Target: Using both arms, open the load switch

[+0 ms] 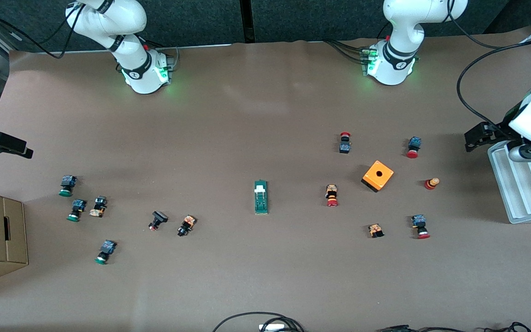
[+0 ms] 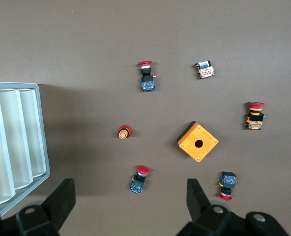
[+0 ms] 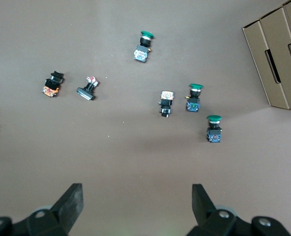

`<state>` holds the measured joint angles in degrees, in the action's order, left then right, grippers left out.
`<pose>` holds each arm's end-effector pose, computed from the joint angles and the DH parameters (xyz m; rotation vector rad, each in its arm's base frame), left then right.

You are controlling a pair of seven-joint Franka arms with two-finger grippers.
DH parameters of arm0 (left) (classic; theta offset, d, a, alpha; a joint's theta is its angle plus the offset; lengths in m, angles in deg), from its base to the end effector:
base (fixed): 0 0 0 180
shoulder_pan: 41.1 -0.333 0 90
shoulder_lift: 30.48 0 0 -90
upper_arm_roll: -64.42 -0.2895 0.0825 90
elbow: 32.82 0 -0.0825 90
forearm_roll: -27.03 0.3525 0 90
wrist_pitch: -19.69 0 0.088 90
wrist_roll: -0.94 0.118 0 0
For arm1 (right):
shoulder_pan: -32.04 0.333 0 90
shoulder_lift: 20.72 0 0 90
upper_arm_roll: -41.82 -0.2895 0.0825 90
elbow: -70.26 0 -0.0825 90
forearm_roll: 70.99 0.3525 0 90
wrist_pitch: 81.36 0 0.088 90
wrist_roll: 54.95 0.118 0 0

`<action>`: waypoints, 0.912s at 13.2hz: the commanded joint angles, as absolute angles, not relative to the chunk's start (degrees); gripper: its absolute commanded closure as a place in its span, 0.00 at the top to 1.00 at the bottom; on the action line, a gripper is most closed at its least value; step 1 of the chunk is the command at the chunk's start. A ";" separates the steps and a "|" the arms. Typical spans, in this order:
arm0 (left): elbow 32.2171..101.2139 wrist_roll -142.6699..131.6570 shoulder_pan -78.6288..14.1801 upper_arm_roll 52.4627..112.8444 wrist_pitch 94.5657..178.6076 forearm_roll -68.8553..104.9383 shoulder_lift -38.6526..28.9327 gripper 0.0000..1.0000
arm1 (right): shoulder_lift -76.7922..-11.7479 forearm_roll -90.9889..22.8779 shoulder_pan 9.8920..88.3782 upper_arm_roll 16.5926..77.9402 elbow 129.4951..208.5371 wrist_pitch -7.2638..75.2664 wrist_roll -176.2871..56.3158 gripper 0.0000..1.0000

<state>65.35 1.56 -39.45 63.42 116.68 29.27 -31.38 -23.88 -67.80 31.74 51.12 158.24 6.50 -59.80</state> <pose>0.5255 -0.0017 0.5426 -3.1028 0.0419 0.0076 0.5274 -0.0801 0.5706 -3.0845 0.1272 0.0775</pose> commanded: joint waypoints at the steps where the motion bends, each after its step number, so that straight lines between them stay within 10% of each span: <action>1: 67.02 1.91 -39.87 63.27 116.90 28.70 -33.12 1.00 | -24.06 -69.06 32.04 51.22 157.97 7.06 -60.14 1.00; 12: 64.47 1.73 -39.25 63.27 113.64 28.62 -31.71 1.00 | -24.14 -69.06 31.95 51.31 158.06 7.06 -60.32 1.00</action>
<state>65.26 1.56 -39.33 63.27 115.03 29.27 -31.38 -23.89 -67.80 31.74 51.12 158.24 6.51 -59.80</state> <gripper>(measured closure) 0.000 0.000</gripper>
